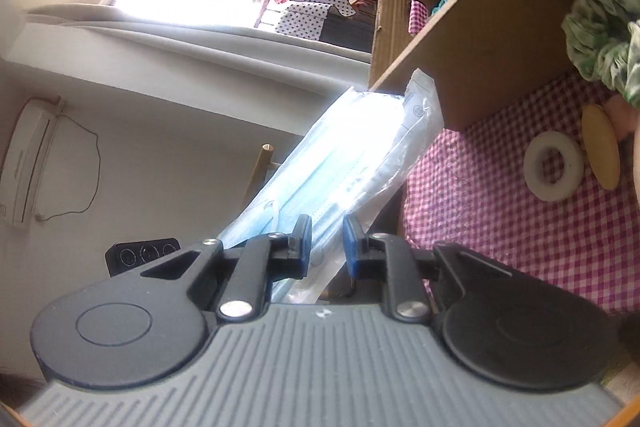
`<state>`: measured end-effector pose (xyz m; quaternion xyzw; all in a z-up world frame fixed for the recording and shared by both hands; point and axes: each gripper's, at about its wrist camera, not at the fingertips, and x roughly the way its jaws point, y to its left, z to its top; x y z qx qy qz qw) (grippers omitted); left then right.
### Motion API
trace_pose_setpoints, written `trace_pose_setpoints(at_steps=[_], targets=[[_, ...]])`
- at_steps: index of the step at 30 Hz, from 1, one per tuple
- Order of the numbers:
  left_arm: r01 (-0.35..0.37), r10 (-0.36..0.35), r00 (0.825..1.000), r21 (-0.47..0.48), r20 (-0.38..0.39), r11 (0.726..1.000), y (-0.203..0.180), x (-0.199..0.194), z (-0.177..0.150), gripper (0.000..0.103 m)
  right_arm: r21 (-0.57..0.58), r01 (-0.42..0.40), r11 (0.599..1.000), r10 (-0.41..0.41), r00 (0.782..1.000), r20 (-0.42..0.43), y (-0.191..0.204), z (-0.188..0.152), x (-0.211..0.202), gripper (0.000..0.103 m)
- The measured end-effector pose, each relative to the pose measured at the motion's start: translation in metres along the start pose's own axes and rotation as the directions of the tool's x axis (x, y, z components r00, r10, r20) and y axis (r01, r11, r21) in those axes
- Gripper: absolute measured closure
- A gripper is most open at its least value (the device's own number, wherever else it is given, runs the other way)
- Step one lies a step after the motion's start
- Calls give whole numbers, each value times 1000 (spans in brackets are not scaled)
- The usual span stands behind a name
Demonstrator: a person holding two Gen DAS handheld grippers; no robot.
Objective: Organize soft objects
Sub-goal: 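Close the right gripper on the edge of the face-mask package, then lift the mask package with the right gripper and carry it over the box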
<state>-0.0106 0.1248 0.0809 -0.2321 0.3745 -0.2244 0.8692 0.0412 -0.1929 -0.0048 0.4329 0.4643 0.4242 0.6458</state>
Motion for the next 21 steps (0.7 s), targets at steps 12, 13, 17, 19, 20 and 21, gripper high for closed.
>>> trace_pose_setpoints(at_steps=[12,13,17,19,20,21], targets=[[268,-272,946,45,177,962,-39,56,70,87,-128,-91,988,114,977,178,39,80,-64,44],[295,-297,939,37,171,955,-40,67,76,87,-125,-96,988,120,971,205,38,86,-72,36],[352,-352,924,23,152,936,-44,105,91,88,-113,-97,989,129,938,321,28,106,-104,22],[367,-365,921,13,138,930,-44,124,96,88,-91,-106,990,131,924,360,18,113,-118,22],[383,-380,916,-2,129,924,-41,134,98,88,-80,-107,991,130,920,369,15,115,-121,22],[396,-392,912,-13,123,918,-41,141,99,88,-73,-111,991,131,917,377,10,118,-124,22]])
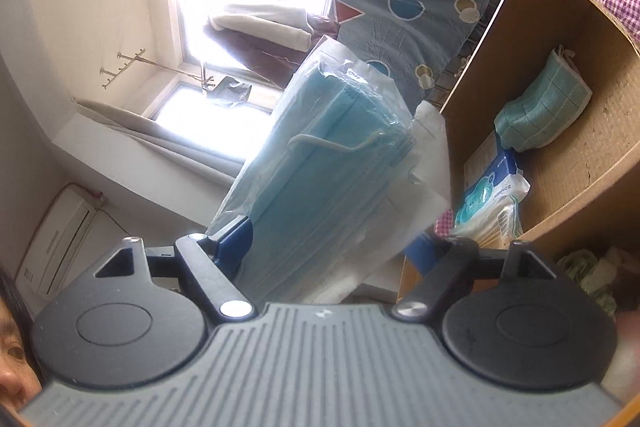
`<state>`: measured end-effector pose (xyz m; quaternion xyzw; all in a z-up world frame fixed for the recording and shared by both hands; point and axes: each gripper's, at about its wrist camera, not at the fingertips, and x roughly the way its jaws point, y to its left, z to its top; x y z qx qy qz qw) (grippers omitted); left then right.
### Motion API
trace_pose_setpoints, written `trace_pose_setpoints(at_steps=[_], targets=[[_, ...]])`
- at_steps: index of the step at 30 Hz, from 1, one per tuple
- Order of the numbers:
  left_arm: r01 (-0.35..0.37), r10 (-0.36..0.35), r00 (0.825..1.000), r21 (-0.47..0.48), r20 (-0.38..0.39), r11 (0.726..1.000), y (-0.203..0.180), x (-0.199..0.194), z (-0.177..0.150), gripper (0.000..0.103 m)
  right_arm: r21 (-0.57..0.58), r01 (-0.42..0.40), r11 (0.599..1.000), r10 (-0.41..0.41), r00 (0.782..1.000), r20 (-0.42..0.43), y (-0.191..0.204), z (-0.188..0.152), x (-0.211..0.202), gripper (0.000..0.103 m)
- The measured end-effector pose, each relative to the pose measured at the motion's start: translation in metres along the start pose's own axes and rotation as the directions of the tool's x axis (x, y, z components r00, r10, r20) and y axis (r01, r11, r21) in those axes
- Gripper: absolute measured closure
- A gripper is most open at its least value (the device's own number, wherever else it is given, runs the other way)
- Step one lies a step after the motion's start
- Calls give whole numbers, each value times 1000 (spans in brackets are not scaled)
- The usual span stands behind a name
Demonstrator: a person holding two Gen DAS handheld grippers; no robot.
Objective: Organize soft objects
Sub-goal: 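Lift the mask package with the right gripper and carry it over the box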
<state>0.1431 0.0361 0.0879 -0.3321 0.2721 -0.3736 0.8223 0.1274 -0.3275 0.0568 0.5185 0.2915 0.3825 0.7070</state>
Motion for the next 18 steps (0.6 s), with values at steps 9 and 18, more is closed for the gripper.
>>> trace_pose_setpoints(at_steps=[9,18], targets=[[-72,70,997,-46,-31,996,35,44,-4,86,-85,96,992,-92,995,42,-8,19,7,79],[-269,269,959,11,-90,963,53,62,-11,41,-401,414,817,-440,897,29,12,84,45,88]])
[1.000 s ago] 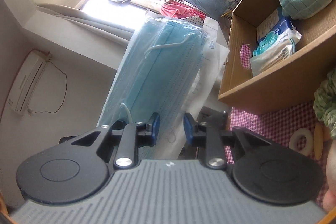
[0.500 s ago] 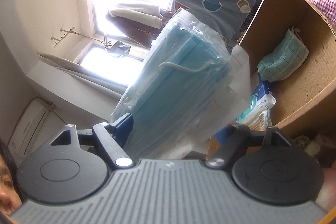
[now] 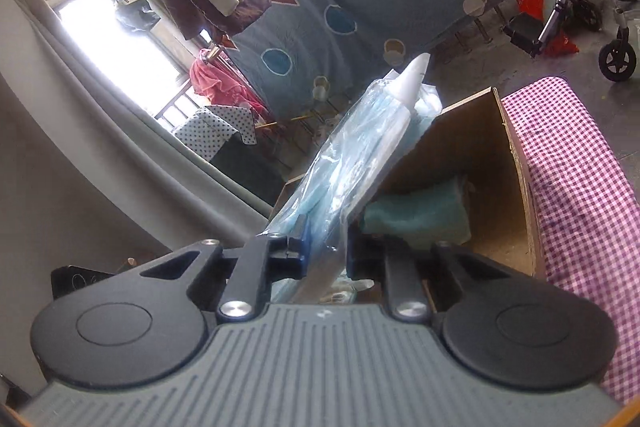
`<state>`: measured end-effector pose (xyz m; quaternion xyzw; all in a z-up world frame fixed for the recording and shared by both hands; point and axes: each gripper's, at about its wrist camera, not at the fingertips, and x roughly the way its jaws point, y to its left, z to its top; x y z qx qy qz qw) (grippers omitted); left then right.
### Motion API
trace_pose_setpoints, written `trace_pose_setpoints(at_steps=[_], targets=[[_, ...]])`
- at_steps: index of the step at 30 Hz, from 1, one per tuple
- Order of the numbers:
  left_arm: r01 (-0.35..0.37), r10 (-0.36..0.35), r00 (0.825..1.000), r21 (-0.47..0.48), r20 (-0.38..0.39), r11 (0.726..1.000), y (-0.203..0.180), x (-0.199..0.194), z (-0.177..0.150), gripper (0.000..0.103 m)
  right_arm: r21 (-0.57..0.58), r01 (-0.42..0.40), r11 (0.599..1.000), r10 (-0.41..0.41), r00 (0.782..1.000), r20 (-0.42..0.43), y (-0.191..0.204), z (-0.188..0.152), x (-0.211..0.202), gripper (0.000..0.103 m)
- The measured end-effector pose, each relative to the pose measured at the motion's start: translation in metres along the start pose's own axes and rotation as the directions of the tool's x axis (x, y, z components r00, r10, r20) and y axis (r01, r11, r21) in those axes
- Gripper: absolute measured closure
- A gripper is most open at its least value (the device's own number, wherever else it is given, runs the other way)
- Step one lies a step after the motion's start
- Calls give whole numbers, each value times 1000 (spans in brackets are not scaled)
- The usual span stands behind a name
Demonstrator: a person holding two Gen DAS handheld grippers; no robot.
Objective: Organize soft objects
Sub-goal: 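Lift the mask package with the right gripper and carry it over the box, then lower the mask package into the box beside the towel and open the right gripper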
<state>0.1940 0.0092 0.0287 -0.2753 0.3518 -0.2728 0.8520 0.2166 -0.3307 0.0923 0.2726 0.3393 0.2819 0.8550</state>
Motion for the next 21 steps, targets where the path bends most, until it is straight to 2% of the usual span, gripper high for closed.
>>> trace_pose_setpoints(at_steps=[2,4,5,8,10,11,15,16,19,21], targets=[[-15,15,1000,12,-2,1000,4,-7,-2,36,-37,59,998,-62,995,-73,-5,19,13,88],[-45,45,999,42,19,998,5,-16,-5,33,-98,126,987,-143,973,-181,-5,38,32,89],[-57,56,998,52,28,997,6,-21,-7,30,-128,168,977,-194,955,-226,-7,45,43,91],[-65,62,997,51,50,997,10,-38,-11,30,-279,263,923,-352,871,-342,-3,59,84,91],[-69,66,996,43,65,997,14,-50,-13,30,-368,303,879,-443,803,-398,-2,65,109,91],[-75,72,995,43,71,996,16,-54,-14,29,-430,322,844,-502,758,-416,1,65,122,91],[-83,80,993,42,85,996,23,-67,-17,29,-633,333,699,-666,626,-406,11,64,161,91],[-82,78,993,39,89,996,25,-71,-17,29,-660,325,677,-688,599,-411,11,63,171,91],[-83,80,992,27,99,996,30,-77,-18,29,-698,321,640,-731,536,-423,11,61,196,91],[-86,84,992,17,97,996,35,-79,-17,29,-729,315,608,-757,507,-412,9,56,208,89]])
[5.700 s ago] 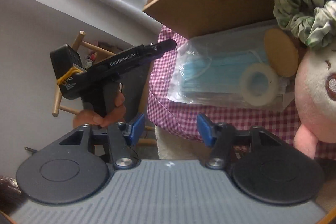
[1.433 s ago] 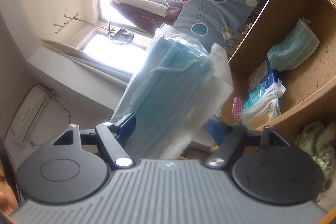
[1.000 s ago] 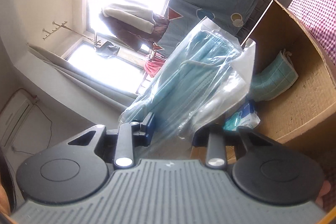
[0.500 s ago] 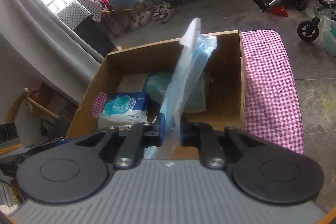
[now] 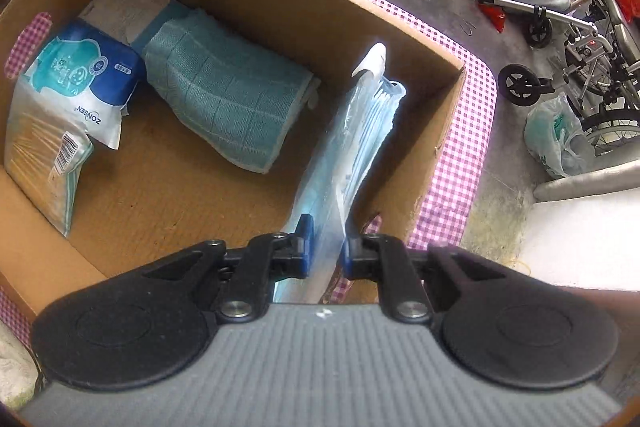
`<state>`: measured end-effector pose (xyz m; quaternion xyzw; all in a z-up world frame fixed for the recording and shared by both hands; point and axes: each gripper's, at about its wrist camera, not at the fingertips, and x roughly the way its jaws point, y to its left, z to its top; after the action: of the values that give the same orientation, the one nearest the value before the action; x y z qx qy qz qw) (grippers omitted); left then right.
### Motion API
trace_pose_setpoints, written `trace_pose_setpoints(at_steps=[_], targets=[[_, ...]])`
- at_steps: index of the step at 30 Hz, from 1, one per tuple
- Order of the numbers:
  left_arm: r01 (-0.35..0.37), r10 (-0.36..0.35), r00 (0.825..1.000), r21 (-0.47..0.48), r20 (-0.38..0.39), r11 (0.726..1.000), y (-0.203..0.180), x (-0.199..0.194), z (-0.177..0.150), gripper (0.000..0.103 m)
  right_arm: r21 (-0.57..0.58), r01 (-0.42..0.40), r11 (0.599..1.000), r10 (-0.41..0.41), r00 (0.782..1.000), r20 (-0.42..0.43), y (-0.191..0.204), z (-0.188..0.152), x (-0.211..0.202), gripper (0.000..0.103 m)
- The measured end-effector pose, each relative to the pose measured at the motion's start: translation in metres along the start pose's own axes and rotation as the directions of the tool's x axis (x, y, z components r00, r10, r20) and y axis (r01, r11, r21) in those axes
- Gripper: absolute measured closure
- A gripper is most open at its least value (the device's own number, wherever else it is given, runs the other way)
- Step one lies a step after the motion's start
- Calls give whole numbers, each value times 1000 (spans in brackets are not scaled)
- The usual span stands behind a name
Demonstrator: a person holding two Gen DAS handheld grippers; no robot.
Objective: Organize soft objects
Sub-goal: 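Lower the mask package into the box beside the towel and open the right gripper, then move the right gripper to the pink plush toy and grasp its body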
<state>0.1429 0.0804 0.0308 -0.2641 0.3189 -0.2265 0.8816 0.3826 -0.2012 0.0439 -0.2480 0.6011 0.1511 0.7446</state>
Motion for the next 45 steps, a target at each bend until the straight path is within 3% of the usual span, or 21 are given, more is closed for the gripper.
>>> trace_pose_setpoints(at_steps=[3,9,12,16,20,24,28,31,34,38,40,43,45], targets=[[-4,4,1000,-7,-4,1000,3,-1,-1,29,-66,76,995,-77,997,-11,12,2,12,87],[-19,19,1000,-9,1,1000,5,-7,-5,27,-134,202,970,-197,979,48,24,3,16,53],[-24,24,1000,-9,4,1000,3,-11,-6,26,-113,204,972,-193,976,100,25,1,8,45],[-48,48,999,2,15,999,-3,-18,-8,18,-42,225,974,-211,955,208,17,-6,-18,38],[-70,70,997,17,26,997,-9,-29,-11,9,89,120,989,-143,929,341,-2,-29,-61,34],[-67,66,998,23,19,998,-13,-35,-16,7,203,-98,974,-27,845,534,-18,-83,-126,26],[-64,64,998,35,-4,997,-17,-35,-24,6,219,-414,884,143,683,716,-27,-162,-187,22],[-55,57,998,53,-36,997,-21,-31,-32,6,181,-569,802,205,548,811,-28,-220,-215,20],[-44,49,995,58,-90,997,-23,-23,-42,6,161,-649,743,215,460,862,-24,-274,-225,19],[-39,51,984,73,-169,997,-24,-9,-61,6,168,-732,661,234,413,880,-16,-333,-211,19],[-41,56,978,78,-202,996,-23,-4,-71,6,182,-760,624,228,400,888,-11,-361,-198,18],[-28,47,965,75,-257,997,-21,5,-83,6,225,-787,575,221,415,883,-2,-393,-172,18],[-7,30,954,78,-299,997,-23,11,-92,6,268,-801,535,230,443,866,5,-407,-148,18]])
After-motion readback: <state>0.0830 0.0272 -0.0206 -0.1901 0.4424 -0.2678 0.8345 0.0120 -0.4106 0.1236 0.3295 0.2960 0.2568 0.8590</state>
